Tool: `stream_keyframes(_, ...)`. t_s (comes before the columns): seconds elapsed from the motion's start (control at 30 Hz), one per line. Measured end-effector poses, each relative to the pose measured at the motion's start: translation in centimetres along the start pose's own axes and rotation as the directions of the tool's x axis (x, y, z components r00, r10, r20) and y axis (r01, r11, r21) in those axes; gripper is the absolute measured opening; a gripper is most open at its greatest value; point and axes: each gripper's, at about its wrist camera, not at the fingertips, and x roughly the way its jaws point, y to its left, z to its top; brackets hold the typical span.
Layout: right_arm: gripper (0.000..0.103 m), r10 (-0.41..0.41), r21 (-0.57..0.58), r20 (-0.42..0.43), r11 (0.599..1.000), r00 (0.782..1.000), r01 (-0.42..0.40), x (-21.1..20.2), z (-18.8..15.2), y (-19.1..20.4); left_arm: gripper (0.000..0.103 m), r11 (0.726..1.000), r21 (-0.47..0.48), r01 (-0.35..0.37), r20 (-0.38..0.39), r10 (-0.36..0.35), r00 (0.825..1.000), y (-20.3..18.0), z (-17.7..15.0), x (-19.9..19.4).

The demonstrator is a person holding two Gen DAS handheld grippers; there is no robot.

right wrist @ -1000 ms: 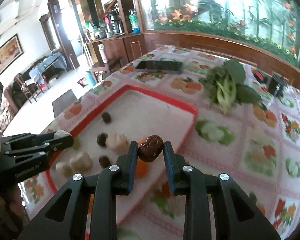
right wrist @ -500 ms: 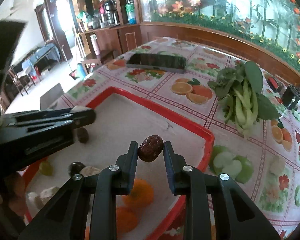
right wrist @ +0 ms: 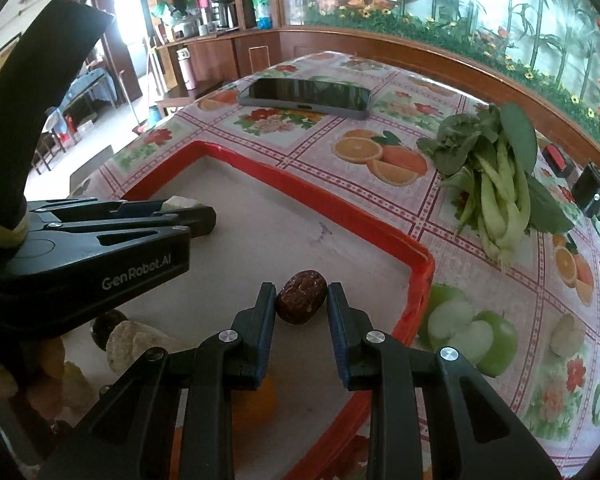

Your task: Organize fruits

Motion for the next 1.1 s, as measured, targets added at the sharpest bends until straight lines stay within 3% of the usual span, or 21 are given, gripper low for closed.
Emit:
stream_keyframes(0.2, 0.032, -0.004, -0.005, -0.009, 1.000, 1.000, 0.004, 0.2, 0.0, 0.2, 0.038, 1.000, 0.005, -0.001, -0.008, 0.001, 1.000, -0.1, 0.0, 0.0)
stream_keyframes(0.27, 0.035, -0.009, -0.009, -0.013, 1.000, 1.000, 0.009, 0.1, -0.1, 0.3, 0.050, 1.000, 0.003, -0.005, -0.015, 0.005, 1.000, -0.2, -0.1, 0.0)
stream_keyframes(0.33, 0.036, -0.014, -0.010, -0.015, 1.000, 1.000, 0.014, 0.1, -0.1, 0.4, 0.057, 1.000, 0.002, -0.015, -0.021, 0.015, 1.000, -0.2, -0.2, -0.1)
stream_keyframes(0.43, 0.038, -0.023, -0.006, -0.018, 1.000, 1.000, 0.023, -0.1, -0.1, 0.3, 0.060, 1.000, 0.001, -0.015, -0.026, 0.015, 1.000, -0.1, -0.4, -0.2)
stream_keyframes(0.77, 0.049, -0.045, 0.068, -0.006, 0.997, 0.999, 0.045, -2.2, -0.3, -0.1, 0.083, 0.999, -0.019, -0.029, -0.013, 0.029, 0.999, 0.3, -1.4, -1.7)
stream_keyframes(0.97, 0.049, -0.042, 0.119, 0.002, 0.992, 0.999, 0.042, -4.0, -0.9, -0.4, 0.088, 0.999, -0.035, -0.032, 0.002, 0.032, 0.999, 0.8, -2.3, -3.0)
stream_keyframes(1.1, 0.058, -0.056, 0.158, 0.010, 0.986, 0.998, 0.054, -5.4, -1.6, -0.4, 0.088, 0.999, -0.038, -0.028, 0.016, 0.028, 0.999, 1.0, -3.0, -4.2)
